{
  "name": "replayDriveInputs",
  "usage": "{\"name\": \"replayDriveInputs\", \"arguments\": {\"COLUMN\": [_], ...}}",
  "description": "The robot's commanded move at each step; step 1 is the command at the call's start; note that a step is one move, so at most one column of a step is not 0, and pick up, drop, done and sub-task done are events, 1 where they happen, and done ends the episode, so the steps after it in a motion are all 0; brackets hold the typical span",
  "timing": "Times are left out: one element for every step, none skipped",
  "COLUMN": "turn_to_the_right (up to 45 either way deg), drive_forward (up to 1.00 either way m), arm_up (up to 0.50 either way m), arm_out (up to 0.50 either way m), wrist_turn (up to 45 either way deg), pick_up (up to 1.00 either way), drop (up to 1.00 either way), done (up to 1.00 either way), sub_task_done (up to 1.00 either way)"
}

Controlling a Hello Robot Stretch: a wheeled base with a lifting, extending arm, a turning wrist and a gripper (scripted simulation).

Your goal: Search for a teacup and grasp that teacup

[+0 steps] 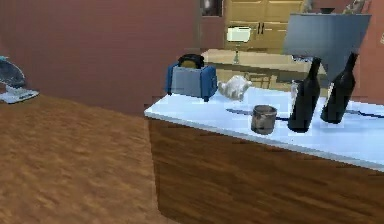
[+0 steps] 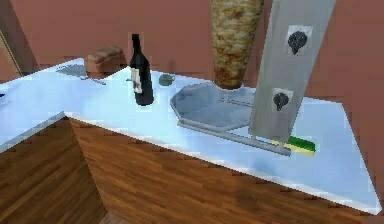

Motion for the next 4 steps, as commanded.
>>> {"name": "replayDriveInputs", "arguments": {"turn_to_the_right": [-3.0,45.0,45.0,9.0], "drive_forward": [0.00,0.00,0.00,0.00], "arm_up": [0.00,0.00,0.00,0.00], "arm_out": [0.00,0.00,0.00,0.00], "wrist_turn": [0.0,0.0,0.0,0.0], "pick_up": [0.00,0.00,0.00,0.00], "drop": [0.00,0.00,0.00,0.00], "done": [0.00,0.00,0.00,0.00], "sub_task_done": [0.00,0.00,0.00,0.00]}}
